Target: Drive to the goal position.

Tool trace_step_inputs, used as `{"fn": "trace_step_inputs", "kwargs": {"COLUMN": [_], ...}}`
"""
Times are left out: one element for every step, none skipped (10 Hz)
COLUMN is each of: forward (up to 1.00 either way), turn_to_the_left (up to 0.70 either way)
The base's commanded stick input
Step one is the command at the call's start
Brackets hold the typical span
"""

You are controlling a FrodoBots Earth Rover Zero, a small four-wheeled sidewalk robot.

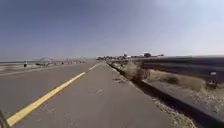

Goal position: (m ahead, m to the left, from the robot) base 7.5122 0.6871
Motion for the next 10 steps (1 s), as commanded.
{"fn": "trace_step_inputs", "kwargs": {"forward": [0.5, 0.5, 0.5, 0.5, 0.5, 0.5, 0.5, 0.5, 0.5, 0.5], "turn_to_the_left": [0.0, 0.0, 0.0, 0.0, 0.0, 0.0, 0.0, 0.0, 0.0, 0.0]}}
